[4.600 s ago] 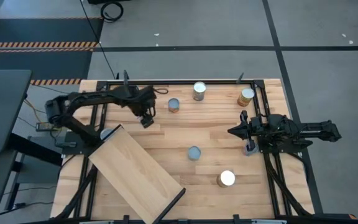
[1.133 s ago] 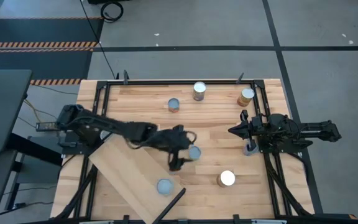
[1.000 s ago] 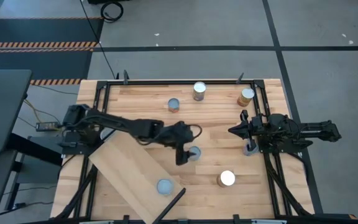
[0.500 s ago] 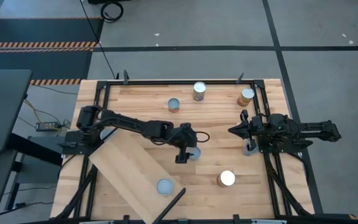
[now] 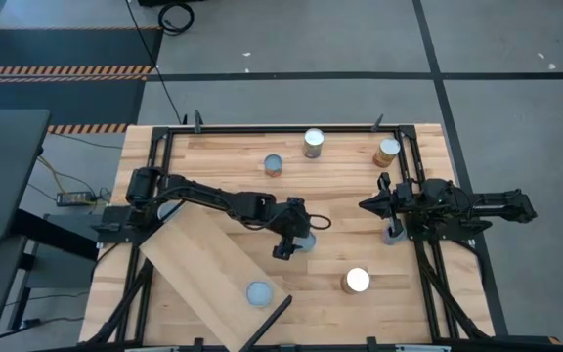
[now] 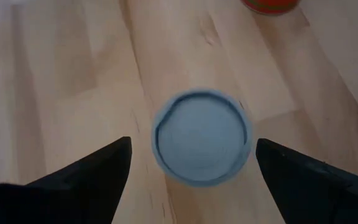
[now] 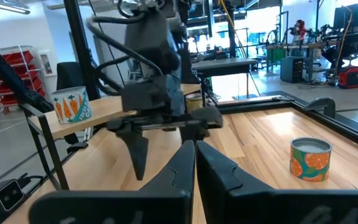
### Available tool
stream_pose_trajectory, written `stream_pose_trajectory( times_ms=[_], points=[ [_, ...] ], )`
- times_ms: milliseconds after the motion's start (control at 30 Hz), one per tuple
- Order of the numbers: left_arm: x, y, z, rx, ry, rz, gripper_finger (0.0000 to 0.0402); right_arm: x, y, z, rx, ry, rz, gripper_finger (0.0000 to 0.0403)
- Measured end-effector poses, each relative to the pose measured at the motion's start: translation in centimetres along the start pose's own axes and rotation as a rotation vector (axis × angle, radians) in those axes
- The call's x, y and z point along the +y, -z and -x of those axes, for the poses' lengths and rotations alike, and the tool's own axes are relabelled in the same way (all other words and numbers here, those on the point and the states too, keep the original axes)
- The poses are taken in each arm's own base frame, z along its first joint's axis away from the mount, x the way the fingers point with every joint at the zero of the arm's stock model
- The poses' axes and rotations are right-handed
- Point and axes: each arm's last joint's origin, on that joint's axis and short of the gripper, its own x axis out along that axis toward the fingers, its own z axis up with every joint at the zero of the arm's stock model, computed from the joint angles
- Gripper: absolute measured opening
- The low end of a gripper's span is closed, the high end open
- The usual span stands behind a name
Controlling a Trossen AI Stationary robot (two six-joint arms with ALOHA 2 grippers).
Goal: Pick and place cans onto a shelf
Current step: Put the canned peas on the shelf aligned with the other canned peas
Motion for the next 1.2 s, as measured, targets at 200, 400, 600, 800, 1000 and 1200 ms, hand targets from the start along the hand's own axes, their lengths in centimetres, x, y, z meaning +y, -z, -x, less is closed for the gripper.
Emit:
stream_pose_trajectory(
  times_ms=[200, 400, 600, 800, 1000, 1200],
  points=[
    [1.2, 0.5, -0.3, 0.002, 0.03, -0.071, 0.0351, 0.0, 0.0, 0.0, 0.0, 0.0, 0.0, 0.0022],
    [0.6, 0.6, -1.2, -0.013, 0.078, -0.121, 0.0351, 0.0, 0.0, 0.0, 0.001, 0.0, 0.0, 0.0022],
    [0.3, 0.8, -1.8, -0.007, 0.091, -0.164, 0.0351, 0.0, 0.0, 0.0, -0.002, 0.0, 0.0, 0.0022],
    [0.4, 0.9, -2.0, -0.008, 0.07, -0.161, 0.035, 0.0, 0.0, 0.0, -0.001, 0.0, 0.0, 0.0022],
    [0.5, 0.8, -2.0, -0.015, 0.062, -0.16, 0.035, 0.0, 0.0, 0.0, 0.0, 0.001, 0.0, 0.0022],
    [0.7, 0.8, -2.0, -0.007, 0.013, -0.167, 0.035, 0.0, 0.0, 0.0, -0.001, 0.0, 0.0, 0.0022]
  ],
)
